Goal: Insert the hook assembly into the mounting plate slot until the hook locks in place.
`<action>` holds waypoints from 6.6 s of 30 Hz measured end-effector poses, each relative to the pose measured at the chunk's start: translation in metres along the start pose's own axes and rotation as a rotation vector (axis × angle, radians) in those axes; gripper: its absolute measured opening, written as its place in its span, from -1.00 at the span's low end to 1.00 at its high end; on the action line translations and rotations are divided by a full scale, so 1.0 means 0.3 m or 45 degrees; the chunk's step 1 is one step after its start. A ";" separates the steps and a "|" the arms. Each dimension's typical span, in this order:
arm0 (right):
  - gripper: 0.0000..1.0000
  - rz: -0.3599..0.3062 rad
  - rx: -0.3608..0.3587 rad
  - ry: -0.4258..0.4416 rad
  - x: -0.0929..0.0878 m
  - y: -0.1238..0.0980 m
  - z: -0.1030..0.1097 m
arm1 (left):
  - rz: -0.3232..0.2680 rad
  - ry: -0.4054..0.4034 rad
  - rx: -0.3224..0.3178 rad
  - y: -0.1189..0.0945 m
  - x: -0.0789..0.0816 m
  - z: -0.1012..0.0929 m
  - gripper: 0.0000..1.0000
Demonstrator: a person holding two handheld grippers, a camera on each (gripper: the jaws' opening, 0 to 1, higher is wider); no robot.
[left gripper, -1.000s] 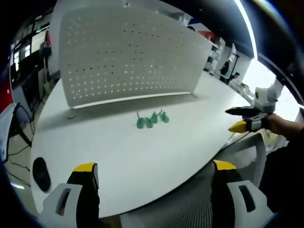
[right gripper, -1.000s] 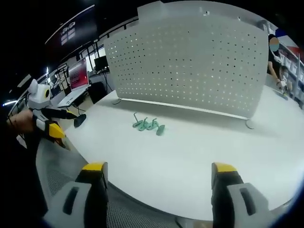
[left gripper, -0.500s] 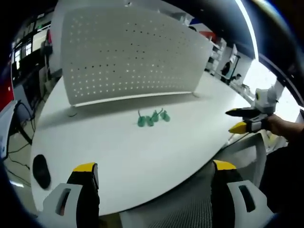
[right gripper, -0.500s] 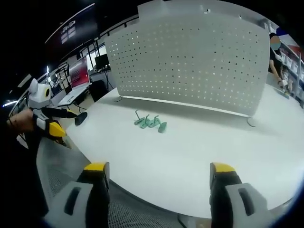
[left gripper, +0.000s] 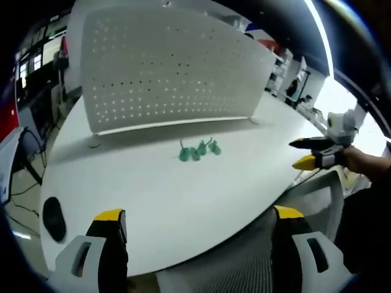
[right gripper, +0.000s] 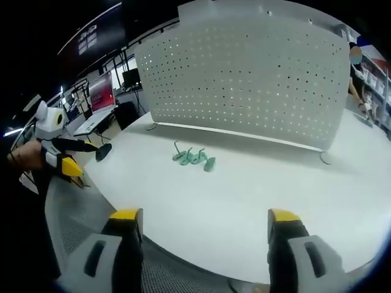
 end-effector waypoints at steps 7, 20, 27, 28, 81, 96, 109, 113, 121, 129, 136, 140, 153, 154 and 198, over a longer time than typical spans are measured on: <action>0.45 0.003 0.031 -0.006 0.013 0.030 0.007 | 0.002 0.008 0.005 0.001 0.013 -0.001 1.00; 0.17 0.001 0.095 0.047 0.072 0.111 0.004 | 0.007 -0.004 0.018 -0.003 0.013 0.007 1.00; 0.07 0.008 0.126 0.021 0.115 0.190 0.013 | 0.008 -0.011 0.034 -0.006 0.018 0.019 1.00; 0.06 0.007 0.132 0.014 0.124 0.204 0.013 | 0.008 -0.013 0.036 -0.005 0.018 0.020 1.00; -0.66 0.249 0.251 0.035 0.234 0.703 0.026 | 0.100 -0.085 0.086 0.021 -0.039 0.085 1.00; -0.89 0.342 0.225 0.122 0.234 0.734 0.046 | 0.105 -0.095 0.091 0.029 -0.043 0.096 0.98; -1.00 0.341 0.219 0.134 0.243 0.731 0.054 | 0.107 -0.098 0.087 0.033 -0.043 0.099 0.98; -1.00 0.331 0.221 0.153 0.246 0.727 0.057 | 0.102 -0.097 0.086 0.036 -0.037 0.099 0.98; -1.00 0.301 0.213 0.183 0.270 0.712 0.049 | 0.090 -0.095 0.088 0.036 -0.026 0.100 0.98; -1.00 0.177 0.193 0.187 0.348 0.684 0.038 | 0.080 -0.093 0.091 0.030 -0.020 0.101 0.98; -1.00 0.100 0.196 0.189 0.413 0.646 0.046 | 0.059 -0.076 0.091 0.024 0.004 0.101 0.99; -1.00 0.042 0.207 0.192 0.449 0.613 0.062 | 0.039 -0.073 0.084 0.022 0.024 0.098 0.99; -1.00 -0.046 0.322 0.287 0.460 0.481 0.185 | -0.102 -0.263 -0.022 0.060 0.124 0.073 0.96; -1.00 -0.049 0.345 0.309 0.457 0.466 0.205 | -0.099 -0.266 -0.026 0.064 0.126 0.073 0.94; -1.00 -0.256 0.744 0.446 0.479 0.227 0.640 | -0.336 -0.577 -0.310 0.072 0.279 0.010 -0.81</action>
Point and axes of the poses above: the point that each gripper's makers call its tool centre point, and the gripper's own axes: y roughly forward along the fingers, z roughly to its left, x roughly out of its top, the point moved 4 cm from there along -y, roughly backward along the fingers, and after that the axes turned 5 degrees about y, right-handed, at the moved point
